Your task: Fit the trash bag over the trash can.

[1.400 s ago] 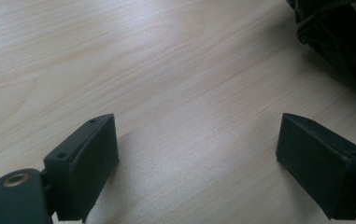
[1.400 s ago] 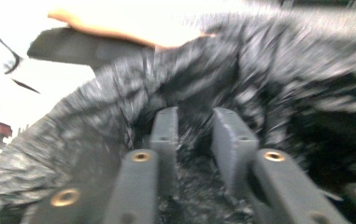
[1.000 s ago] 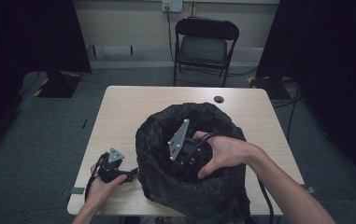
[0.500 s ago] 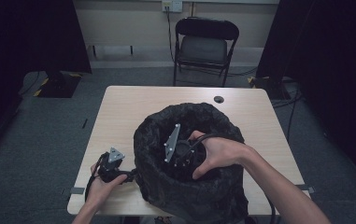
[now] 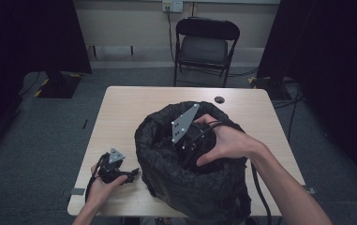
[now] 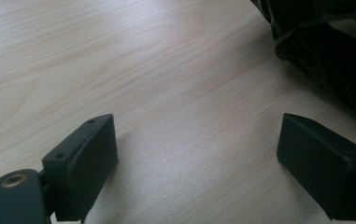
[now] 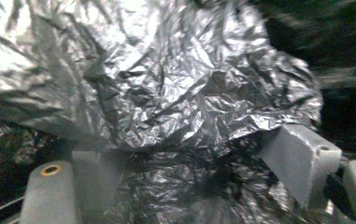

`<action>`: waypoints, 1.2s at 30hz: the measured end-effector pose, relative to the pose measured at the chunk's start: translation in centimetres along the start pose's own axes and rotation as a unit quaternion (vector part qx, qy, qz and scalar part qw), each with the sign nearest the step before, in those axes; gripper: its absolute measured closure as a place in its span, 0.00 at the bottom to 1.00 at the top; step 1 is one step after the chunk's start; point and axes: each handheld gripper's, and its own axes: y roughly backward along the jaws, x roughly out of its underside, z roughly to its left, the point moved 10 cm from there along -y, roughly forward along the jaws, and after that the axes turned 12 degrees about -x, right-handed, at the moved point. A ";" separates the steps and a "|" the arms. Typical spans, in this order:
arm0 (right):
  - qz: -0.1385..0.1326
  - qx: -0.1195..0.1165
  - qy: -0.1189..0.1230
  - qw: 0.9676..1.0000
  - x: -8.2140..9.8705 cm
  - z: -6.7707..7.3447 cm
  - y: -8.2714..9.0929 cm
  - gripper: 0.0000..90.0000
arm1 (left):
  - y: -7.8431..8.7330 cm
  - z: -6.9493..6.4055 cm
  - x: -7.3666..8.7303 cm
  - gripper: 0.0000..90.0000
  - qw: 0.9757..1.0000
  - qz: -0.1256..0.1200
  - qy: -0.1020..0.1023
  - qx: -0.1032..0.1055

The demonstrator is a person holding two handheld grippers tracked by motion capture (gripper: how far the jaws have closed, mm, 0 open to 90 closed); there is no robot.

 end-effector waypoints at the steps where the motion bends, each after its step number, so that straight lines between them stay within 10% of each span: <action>1: -0.008 0.005 0.000 1.000 -0.1 -0.2 0.3 0.26 | 0.0 0.0 0.0 0.13 1.000 0.000 0.000 0.000; 9: -0.061 0.039 -0.044 0.996 -0.9 -1.3 2.3 0.24 | 0.0 0.0 0.0 0.13 1.000 0.000 0.000 0.000; 15: -0.094 0.065 -0.017 0.993 -1.7 -1.7 3.5 0.22 | 0.0 0.0 0.0 0.13 1.000 0.000 0.000 0.000; 17: -0.091 0.054 -0.011 0.994 -1.7 -1.4 3.8 0.31 | 0.0 0.0 0.0 0.13 1.000 0.000 0.000 0.000; 19: -0.095 0.033 -0.007 0.995 -1.7 -0.8 4.1 0.64 | 0.0 0.0 0.0 0.13 1.000 0.000 -0.001 0.000; 22: -0.106 0.047 -0.021 0.993 -1.7 -1.0 4.4 0.67 | 0.0 0.0 0.0 0.13 1.000 0.000 -0.001 0.000; 25: -0.150 0.076 -0.032 0.985 -2.4 -1.9 5.1 0.33 | 0.0 0.0 0.0 0.13 1.000 0.000 -0.001 0.000; 30: -0.113 0.034 0.002 0.993 -1.9 -0.5 4.4 0.17 | 0.0 0.0 0.0 0.13 1.000 0.000 -0.001 0.001; 33: -0.069 0.028 0.028 0.997 -1.1 0.0 3.2 0.28 | 0.0 0.0 0.0 0.13 1.000 0.000 -0.001 0.001; 36: -0.015 0.027 -0.003 1.000 0.2 -0.6 2.0 0.41 | 0.0 0.0 0.0 0.13 1.000 0.000 -0.002 0.002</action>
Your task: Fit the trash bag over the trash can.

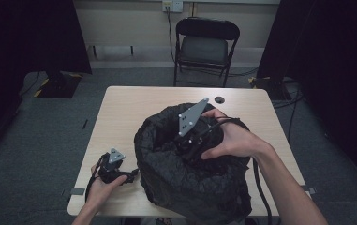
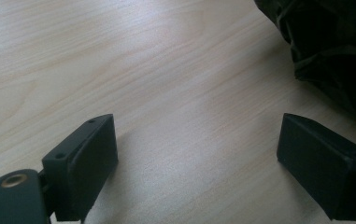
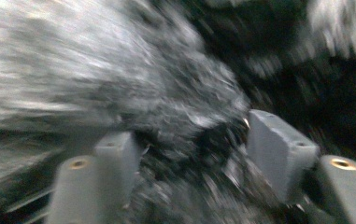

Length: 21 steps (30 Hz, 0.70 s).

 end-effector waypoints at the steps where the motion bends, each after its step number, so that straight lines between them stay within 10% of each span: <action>1: 0.020 0.016 -0.022 0.999 0.5 -0.6 -0.2 0.42 | 0.0 0.0 0.0 0.13 1.000 0.000 0.000 0.000; 5: 0.060 0.047 -0.073 0.994 1.6 -2.4 -0.8 0.52 | 0.0 0.0 0.0 0.13 1.000 0.000 -0.001 0.001; 10: -0.034 0.059 -0.076 0.995 -0.2 -3.5 0.8 0.44 | 0.0 -0.1 0.0 0.13 1.000 -0.001 0.000 0.002; 17: -0.125 0.036 0.025 0.991 -3.1 -1.4 3.4 0.34 | 0.0 -0.1 0.0 0.13 1.000 -0.001 0.001 0.002; 21: -0.150 0.044 0.044 0.987 -4.1 -0.4 5.0 0.27 | 0.1 -0.1 0.0 0.13 1.000 -0.001 0.000 0.002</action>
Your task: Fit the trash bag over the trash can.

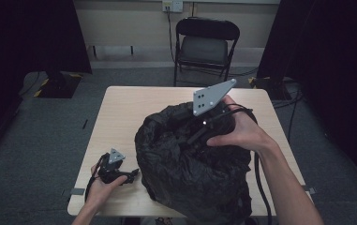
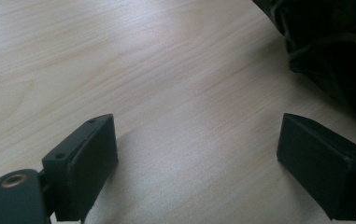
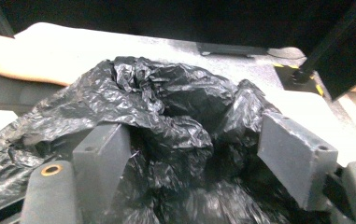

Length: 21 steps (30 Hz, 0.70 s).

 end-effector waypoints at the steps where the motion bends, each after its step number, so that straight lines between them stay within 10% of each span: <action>1: 0.005 0.013 -0.004 1.000 -0.2 -0.1 0.5 0.24 | 0.0 0.0 0.0 0.13 1.000 0.000 0.000 0.000; 6: -0.009 0.048 -0.017 0.999 -0.6 -0.5 2.5 0.23 | 0.0 0.0 0.0 0.13 1.000 0.000 0.000 0.001; 11: 0.055 0.054 -0.027 0.997 1.6 0.3 3.1 0.30 | 0.0 0.0 0.0 0.13 1.000 0.000 0.000 0.001; 21: -0.045 0.116 -0.060 0.990 2.3 0.3 6.2 0.30 | 0.0 0.0 0.0 0.13 1.000 0.000 0.000 0.000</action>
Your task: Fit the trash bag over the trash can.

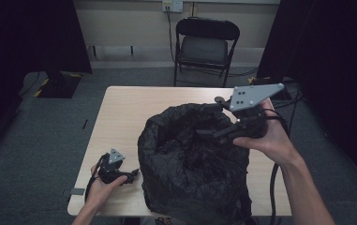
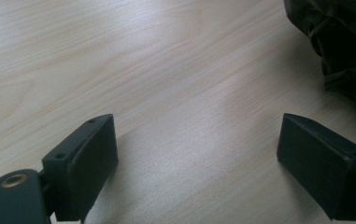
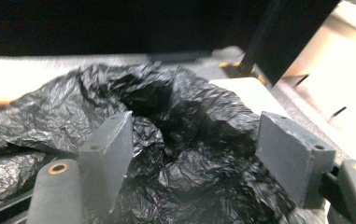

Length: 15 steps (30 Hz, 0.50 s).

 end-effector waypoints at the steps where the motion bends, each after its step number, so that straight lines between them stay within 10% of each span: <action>1: -0.013 0.006 -0.005 1.000 0.1 0.0 0.4 0.30 | 0.0 0.0 0.0 0.13 1.000 0.000 0.001 0.000; 7: -0.065 0.072 -0.047 0.994 2.1 -0.8 2.9 0.25 | 0.0 0.0 0.0 0.13 1.000 0.001 -0.001 0.000; 15: -0.117 0.168 -0.104 0.973 7.4 -1.9 6.9 0.18 | 0.1 0.0 0.1 0.13 1.000 0.001 -0.001 -0.001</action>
